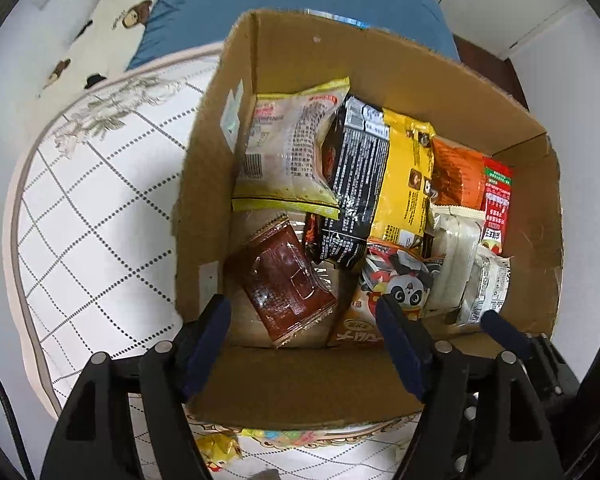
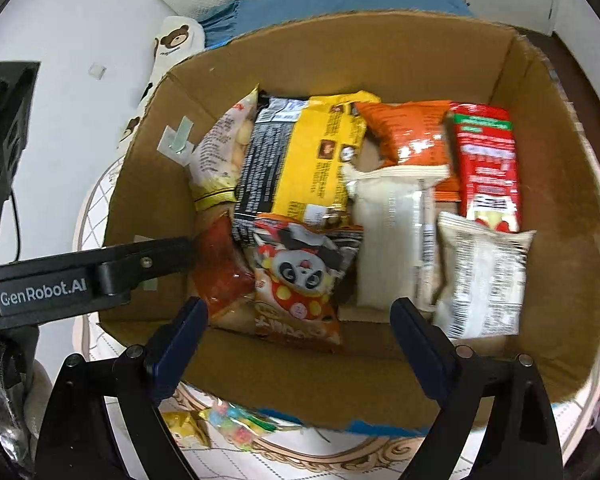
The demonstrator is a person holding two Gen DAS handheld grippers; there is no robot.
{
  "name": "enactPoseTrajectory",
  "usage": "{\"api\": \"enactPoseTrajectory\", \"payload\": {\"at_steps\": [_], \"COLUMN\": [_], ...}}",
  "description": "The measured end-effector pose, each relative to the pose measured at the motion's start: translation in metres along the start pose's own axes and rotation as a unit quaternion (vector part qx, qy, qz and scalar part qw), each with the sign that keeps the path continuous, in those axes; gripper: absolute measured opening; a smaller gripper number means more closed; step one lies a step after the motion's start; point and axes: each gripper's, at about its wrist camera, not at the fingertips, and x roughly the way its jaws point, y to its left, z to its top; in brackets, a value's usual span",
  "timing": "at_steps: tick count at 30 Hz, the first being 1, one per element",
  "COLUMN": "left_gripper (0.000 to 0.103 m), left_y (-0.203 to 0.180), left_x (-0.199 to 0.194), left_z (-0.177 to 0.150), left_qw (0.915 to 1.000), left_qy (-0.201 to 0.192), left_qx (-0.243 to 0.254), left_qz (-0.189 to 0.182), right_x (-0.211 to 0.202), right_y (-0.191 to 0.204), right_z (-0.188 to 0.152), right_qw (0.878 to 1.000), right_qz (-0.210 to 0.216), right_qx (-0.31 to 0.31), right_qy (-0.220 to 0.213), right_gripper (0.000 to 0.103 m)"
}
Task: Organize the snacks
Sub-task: 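Withdraw both tools from the box toward the remaining snacks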
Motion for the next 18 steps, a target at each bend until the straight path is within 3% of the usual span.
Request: {"api": "enactPoseTrajectory", "payload": {"at_steps": [6, 18], "left_gripper": [0.074, 0.074], "left_y": [-0.002, -0.015], "left_x": [-0.028, -0.081], "left_z": [-0.023, -0.077], "left_qw": [0.9975, 0.9850], "left_qy": [-0.070, -0.170], "left_qx": [0.005, 0.026], "left_qz": [0.013, 0.016], "right_x": [-0.031, -0.099], "right_y": [-0.012, -0.008], "right_z": [-0.013, -0.043], "right_qw": [0.999, 0.989], "right_qz": [-0.037, -0.077], "right_qx": [-0.001, -0.023], "right_qy": [-0.040, -0.123], "right_gripper": [0.095, 0.095]}}
